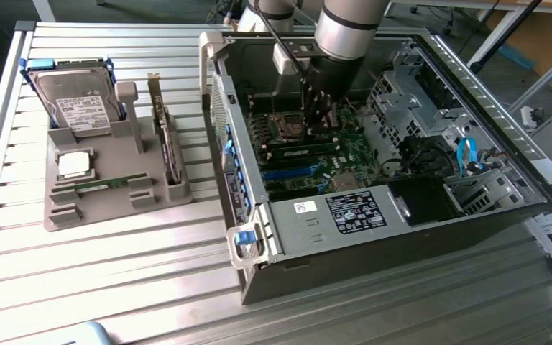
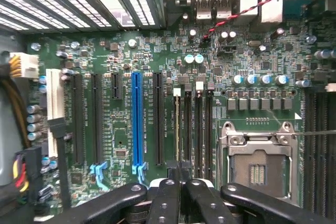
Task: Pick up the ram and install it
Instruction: 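Press down the ram until it locks into place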
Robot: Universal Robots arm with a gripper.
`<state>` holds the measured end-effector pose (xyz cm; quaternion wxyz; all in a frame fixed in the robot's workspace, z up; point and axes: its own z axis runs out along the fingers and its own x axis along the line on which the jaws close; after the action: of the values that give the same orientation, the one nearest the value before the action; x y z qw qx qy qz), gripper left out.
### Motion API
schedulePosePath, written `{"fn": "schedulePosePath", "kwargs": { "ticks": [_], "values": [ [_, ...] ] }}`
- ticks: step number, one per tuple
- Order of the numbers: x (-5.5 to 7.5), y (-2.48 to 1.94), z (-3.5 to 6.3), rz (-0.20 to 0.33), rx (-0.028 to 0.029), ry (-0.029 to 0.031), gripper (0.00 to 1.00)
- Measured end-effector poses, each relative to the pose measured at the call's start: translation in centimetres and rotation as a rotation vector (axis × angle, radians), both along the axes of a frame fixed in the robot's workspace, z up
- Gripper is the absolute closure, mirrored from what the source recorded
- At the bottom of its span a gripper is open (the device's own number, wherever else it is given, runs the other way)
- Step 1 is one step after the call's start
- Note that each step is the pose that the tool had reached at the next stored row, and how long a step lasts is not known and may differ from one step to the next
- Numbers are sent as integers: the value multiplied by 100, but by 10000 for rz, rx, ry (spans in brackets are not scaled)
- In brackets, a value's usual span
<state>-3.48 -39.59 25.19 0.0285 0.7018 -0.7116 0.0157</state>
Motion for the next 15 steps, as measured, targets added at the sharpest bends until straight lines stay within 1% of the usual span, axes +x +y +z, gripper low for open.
{"fn": "schedulePosePath", "kwargs": {
  "ticks": [6, 7, 11, 13, 15],
  "values": [
    [8, 0, 250, 0, -36, 15, 89],
    [10, 0, 315, -1, -52, 21, 89],
    [16, 0, 471, 0, -93, 36, 89],
    [21, 0, 561, 0, -120, 49, 89],
    [26, 0, 643, -1, -160, 64, 89]
  ]
}}
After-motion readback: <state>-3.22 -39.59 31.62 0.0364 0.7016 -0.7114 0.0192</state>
